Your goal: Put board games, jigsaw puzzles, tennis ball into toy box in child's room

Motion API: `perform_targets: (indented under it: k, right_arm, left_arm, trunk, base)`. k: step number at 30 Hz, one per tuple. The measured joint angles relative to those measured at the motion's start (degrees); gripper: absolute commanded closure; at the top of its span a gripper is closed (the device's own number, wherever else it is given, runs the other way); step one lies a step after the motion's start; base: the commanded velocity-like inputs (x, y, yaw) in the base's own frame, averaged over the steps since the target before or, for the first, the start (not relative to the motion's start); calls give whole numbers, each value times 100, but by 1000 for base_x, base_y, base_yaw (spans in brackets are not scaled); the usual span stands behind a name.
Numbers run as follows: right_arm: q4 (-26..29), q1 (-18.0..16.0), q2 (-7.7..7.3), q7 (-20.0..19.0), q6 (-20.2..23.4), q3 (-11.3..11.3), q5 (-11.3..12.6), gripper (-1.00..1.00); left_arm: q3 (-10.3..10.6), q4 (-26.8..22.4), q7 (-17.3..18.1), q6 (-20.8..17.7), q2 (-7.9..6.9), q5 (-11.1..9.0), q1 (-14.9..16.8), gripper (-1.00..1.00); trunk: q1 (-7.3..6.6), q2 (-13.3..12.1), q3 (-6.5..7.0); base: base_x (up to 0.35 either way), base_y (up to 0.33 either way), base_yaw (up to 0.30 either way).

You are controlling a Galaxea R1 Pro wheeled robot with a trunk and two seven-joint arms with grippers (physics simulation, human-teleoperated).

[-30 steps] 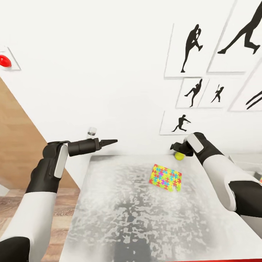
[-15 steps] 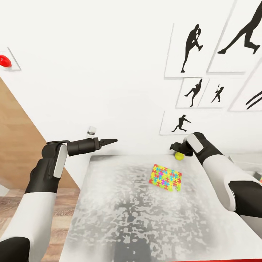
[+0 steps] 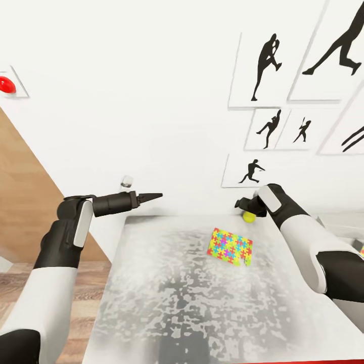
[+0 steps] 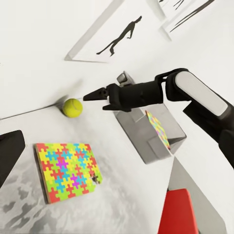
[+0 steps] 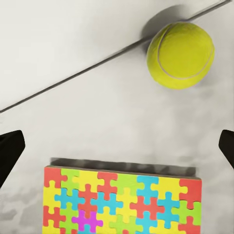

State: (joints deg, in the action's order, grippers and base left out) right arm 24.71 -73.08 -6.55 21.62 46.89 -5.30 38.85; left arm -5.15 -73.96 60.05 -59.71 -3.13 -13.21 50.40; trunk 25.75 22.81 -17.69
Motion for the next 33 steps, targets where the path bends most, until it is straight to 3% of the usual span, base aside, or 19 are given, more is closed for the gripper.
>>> perform_targets:
  k: [7, 14, 20, 24, 33]
  right_arm:
    - [-6, 0, 10, 5, -2, -6, -1, -100]
    - [-8, 0, 6, 3, -7, 2, -6, -100]
    - [-8, 0, -19, 2, -13, 13, -7, -100]
    - [-8, 0, -5, 7, -19, 20, -10, -100]
    - [-8, 0, 4, 7, -198, 23, -9, -100]
  left_arm:
    - [8, -2, 17, 0, -131, -19, -5, -100]
    - [16, -8, 24, -6, -170, -16, -8, -100]
    - [51, -221, 75, -6, -403, -38, -8, -100]
    - [88, -345, 248, -4, -482, -39, -7, -100]
    - [584, -697, 613, 0, -541, -17, 25, -100]
  trunk:
    - [0, 0, -3]
    - [0, 0, -49]
    - [0, 0, -103]
    - [0, 0, -141]
    - [0, 0, -225]
  base:
    - [0, 0, 0]
    - [0, 0, 0]
    - [0, 0, 0]
    - [0, 0, 0]
    - [0, 0, 0]
